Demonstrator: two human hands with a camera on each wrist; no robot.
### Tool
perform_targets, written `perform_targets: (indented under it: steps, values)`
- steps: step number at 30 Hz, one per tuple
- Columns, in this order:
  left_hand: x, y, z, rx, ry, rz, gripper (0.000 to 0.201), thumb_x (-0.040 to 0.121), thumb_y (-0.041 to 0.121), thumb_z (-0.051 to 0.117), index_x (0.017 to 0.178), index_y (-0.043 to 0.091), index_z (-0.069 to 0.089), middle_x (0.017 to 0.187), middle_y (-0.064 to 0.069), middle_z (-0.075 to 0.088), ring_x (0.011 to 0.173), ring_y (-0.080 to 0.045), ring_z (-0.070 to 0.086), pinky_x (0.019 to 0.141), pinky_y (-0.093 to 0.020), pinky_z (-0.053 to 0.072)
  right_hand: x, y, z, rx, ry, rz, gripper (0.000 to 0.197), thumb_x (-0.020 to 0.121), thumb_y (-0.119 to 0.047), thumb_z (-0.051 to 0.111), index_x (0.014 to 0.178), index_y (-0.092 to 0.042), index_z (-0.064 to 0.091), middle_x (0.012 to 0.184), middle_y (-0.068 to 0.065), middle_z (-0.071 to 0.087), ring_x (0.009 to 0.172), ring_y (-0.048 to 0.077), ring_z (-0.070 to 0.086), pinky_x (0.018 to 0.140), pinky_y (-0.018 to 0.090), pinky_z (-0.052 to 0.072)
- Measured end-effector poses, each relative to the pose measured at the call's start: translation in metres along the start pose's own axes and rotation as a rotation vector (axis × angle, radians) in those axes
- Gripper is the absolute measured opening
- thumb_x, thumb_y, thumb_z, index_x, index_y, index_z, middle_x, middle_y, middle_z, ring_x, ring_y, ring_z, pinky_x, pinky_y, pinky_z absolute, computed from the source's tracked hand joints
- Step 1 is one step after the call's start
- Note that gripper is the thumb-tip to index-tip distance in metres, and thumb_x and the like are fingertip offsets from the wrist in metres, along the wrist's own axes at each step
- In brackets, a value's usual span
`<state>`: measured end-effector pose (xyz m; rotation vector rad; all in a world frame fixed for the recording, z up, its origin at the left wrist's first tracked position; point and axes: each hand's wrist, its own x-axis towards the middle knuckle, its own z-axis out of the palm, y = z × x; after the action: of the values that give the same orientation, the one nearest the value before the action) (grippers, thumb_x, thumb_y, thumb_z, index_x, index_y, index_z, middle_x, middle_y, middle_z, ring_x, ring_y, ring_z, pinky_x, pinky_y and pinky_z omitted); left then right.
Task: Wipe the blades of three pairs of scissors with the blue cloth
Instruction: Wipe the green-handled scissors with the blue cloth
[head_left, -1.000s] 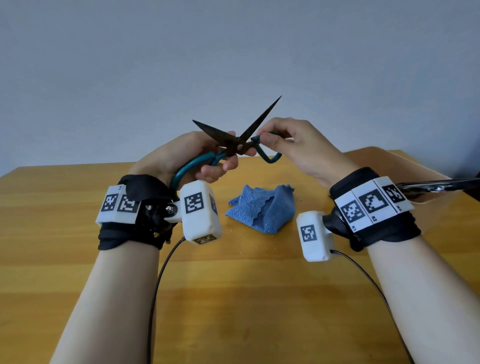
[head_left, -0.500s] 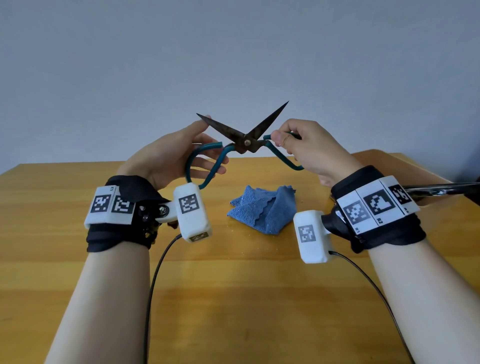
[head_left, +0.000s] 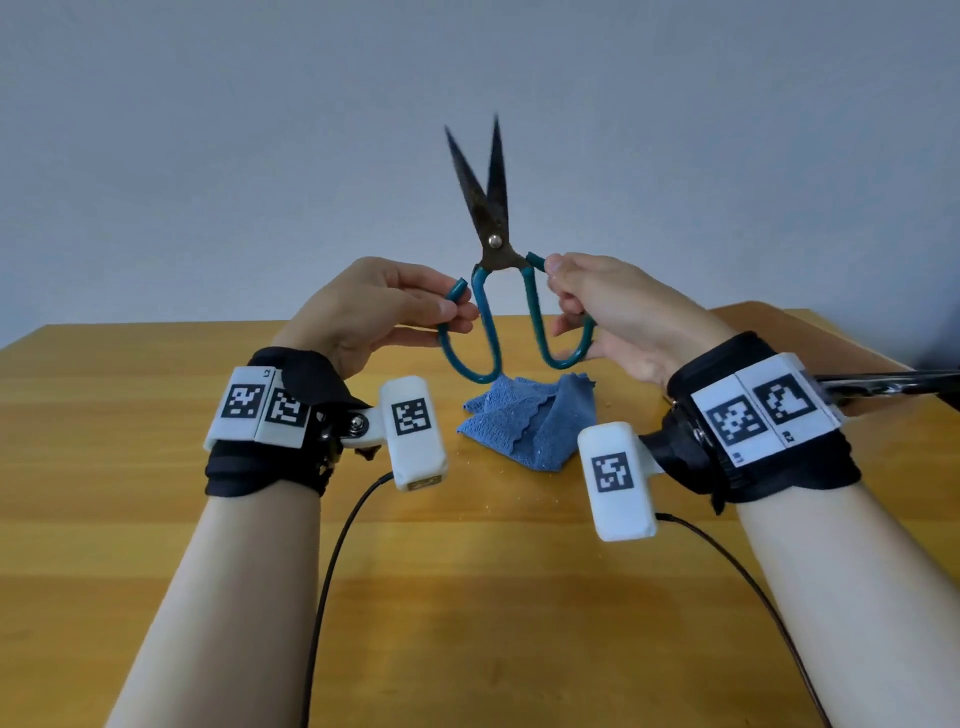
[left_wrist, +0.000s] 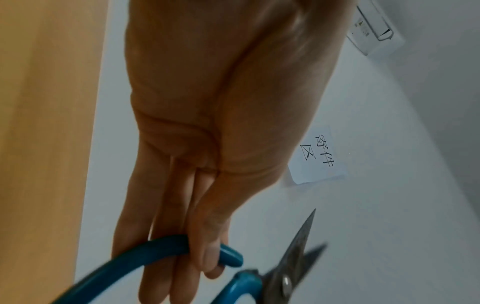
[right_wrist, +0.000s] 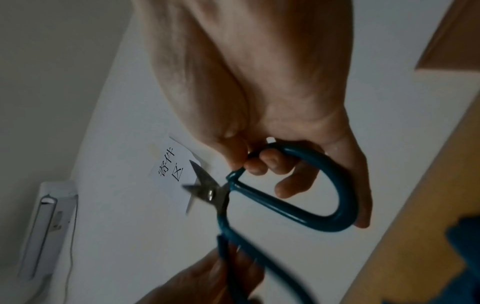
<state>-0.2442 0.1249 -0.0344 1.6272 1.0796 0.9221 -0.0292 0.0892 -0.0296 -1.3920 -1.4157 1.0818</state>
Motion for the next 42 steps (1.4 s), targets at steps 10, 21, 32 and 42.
perform_targets:
  steps: [10,21,32,42]
  values:
    - [0.003,0.000,0.007,-0.031,0.050,-0.006,0.019,0.094,-0.005,0.060,0.110,-0.002,0.070,0.103,-0.012,0.078,0.095,-0.023,0.076,0.078,-0.026,0.061,0.000,-0.003,0.019,0.126,-0.017,-0.013,0.031,0.107,-0.034,0.038,0.081,-0.018,0.044,0.086,0.003,0.044,0.080,0.023,0.057,0.078,0.047,0.058]
    - [0.011,0.004,0.030,0.011,0.067,0.023,0.022,0.095,0.002,0.064,0.116,0.000,0.069,0.097,-0.013,0.078,0.094,-0.030,0.076,0.086,-0.033,0.062,-0.004,-0.011,0.005,0.316,0.017,-0.048,0.024,0.105,-0.024,0.047,0.087,-0.008,0.046,0.095,0.018,0.060,0.075,0.036,0.073,0.072,0.049,0.062]
    - [0.000,0.036,0.088,0.057,-0.101,0.086,0.063,0.087,0.044,0.075,0.142,0.022,0.053,0.116,0.003,0.070,0.093,-0.014,0.074,0.078,-0.028,0.062,-0.029,-0.003,-0.039,0.595,0.225,0.030,0.016,0.100,-0.016,0.052,0.088,-0.007,0.057,0.076,0.005,0.050,0.083,0.028,0.064,0.065,0.045,0.061]
    - [-0.003,0.076,0.160,0.176,-0.257,0.082,0.050,0.076,0.054,0.081,0.117,0.028,0.071,0.111,0.002,0.072,0.089,-0.015,0.074,0.089,-0.026,0.059,-0.079,0.000,-0.099,0.839,0.342,0.119,0.010,0.095,-0.013,0.055,0.098,-0.007,0.047,0.087,0.010,0.048,0.083,0.027,0.064,0.077,0.052,0.061]
